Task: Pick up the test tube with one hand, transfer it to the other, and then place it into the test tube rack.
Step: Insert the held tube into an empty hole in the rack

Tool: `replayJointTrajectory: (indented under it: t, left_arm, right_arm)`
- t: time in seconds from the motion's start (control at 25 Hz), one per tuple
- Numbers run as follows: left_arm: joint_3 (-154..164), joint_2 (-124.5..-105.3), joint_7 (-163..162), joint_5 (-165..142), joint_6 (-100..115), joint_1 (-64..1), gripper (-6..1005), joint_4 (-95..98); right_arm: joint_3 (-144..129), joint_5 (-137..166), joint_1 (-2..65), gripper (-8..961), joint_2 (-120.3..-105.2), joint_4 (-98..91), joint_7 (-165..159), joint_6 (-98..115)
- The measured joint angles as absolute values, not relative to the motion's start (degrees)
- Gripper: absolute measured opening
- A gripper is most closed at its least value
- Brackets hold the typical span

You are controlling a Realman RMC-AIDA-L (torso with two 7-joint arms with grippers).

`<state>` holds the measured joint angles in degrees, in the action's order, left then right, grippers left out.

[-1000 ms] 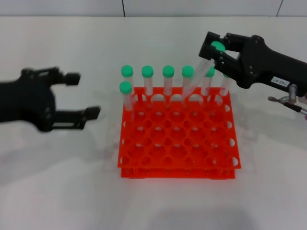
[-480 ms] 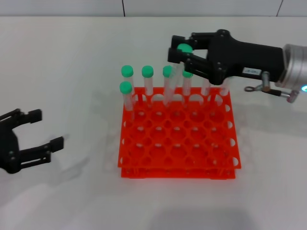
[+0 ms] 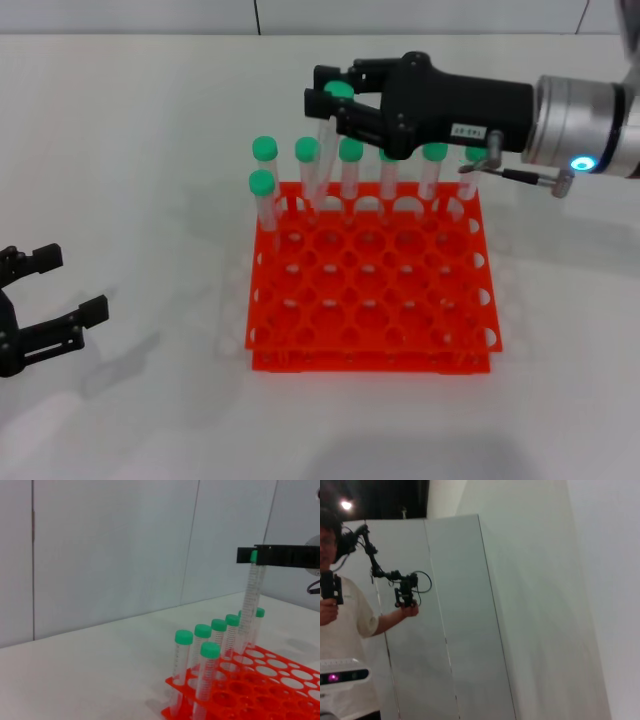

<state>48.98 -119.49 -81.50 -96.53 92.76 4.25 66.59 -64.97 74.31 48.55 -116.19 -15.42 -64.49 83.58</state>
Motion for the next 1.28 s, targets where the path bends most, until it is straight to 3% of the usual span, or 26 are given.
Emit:
replayJointTrajectory:
  t: [0.56, 1.28]
  left_arm:
    - [48.1, -119.25, -80.8, -97.1, 92.5, 2.7, 864, 64.3]
    - [46.7, -119.26, -79.6, -97.8, 92.5, 0.9, 861, 62.0]
  right_arm:
    - [-97.0, 44.2, 44.2, 265, -116.18, -20.3, -55.7, 71.8]
    - [-103.8, 41.3, 41.9, 266, -116.19, -24.4, -53.0, 63.9]
